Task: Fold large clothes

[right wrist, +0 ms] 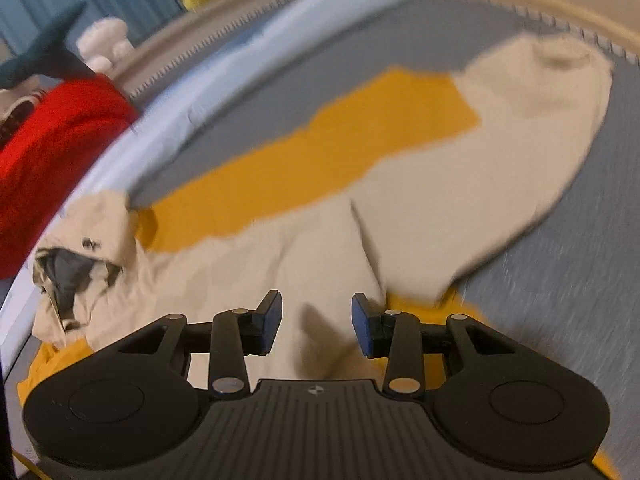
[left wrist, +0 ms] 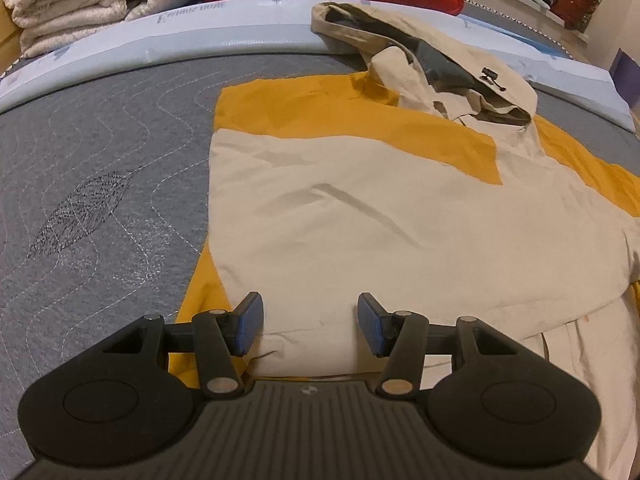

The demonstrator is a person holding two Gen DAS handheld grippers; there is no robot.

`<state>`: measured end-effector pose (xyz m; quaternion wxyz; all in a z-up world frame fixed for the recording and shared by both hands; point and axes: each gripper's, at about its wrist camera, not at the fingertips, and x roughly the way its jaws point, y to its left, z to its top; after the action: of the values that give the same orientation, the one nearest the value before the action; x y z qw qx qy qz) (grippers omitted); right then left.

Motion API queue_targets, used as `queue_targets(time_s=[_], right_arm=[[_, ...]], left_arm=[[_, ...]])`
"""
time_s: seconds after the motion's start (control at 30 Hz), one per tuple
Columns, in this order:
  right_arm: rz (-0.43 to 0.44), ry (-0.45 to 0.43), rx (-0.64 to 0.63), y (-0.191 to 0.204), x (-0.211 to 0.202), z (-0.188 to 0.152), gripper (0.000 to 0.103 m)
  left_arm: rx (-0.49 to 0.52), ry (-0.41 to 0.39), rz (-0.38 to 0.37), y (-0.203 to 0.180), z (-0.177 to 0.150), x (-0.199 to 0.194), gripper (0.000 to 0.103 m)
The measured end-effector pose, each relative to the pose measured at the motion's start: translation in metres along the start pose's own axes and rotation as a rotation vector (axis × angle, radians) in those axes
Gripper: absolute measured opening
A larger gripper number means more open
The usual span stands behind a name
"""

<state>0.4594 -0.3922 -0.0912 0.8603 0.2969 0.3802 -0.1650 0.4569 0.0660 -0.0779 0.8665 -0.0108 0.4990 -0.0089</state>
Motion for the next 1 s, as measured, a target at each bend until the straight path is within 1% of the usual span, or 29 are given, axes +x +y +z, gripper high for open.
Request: queue_targets(time_s=[0.1,0.17,0.27,0.37,0.43,0.53,0.6,0.73,0.8,0.97,1.0], right_arm=[[0.001,-0.093,-0.044,-0.014,-0.013,0.021,0.041],[0.003,-0.136,-0.046,-0.035,-0.023,0.033,0.041],[0.012,-0.190,-0.014,-0.065,-0.032,0.054,0.041],[-0.013,-0.247,0.028,-0.106,-0.037,0.075,0.045],[-0.038,-0.267,0.080,-0.137,-0.035,0.086,0.046],[-0.069,-0.272,0.172,-0.186,-0.028,0.099,0.046],[-0.087,-0.271,0.211,-0.215,-0.024,0.106,0.046],[-0.074,-0.267,0.276,-0.263,-0.008,0.116,0.046],[-0.080,-0.261,0.325,-0.280,0.003,0.114,0.046],[-0.100,-0.221,0.511,-0.328,0.038,0.108,0.046],[-0.091,-0.220,0.544,-0.335,0.043,0.106,0.046]], left_arm=[[0.005,-0.004,-0.005,-0.003,0.000,-0.002,0.058],[0.006,-0.009,-0.012,-0.006,0.000,-0.004,0.058],[0.012,-0.017,-0.024,-0.010,0.000,-0.008,0.058],[0.032,-0.032,-0.043,-0.016,-0.002,-0.016,0.060],[0.050,-0.041,-0.052,-0.021,-0.005,-0.021,0.061],[0.074,-0.047,-0.061,-0.030,-0.008,-0.027,0.061],[0.085,-0.049,-0.069,-0.036,-0.010,-0.028,0.061],[0.105,-0.053,-0.085,-0.048,-0.013,-0.026,0.061],[0.114,-0.051,-0.084,-0.053,-0.014,-0.024,0.061],[0.126,-0.055,-0.086,-0.059,-0.017,-0.019,0.061],[0.127,-0.058,-0.089,-0.061,-0.017,-0.019,0.061]])
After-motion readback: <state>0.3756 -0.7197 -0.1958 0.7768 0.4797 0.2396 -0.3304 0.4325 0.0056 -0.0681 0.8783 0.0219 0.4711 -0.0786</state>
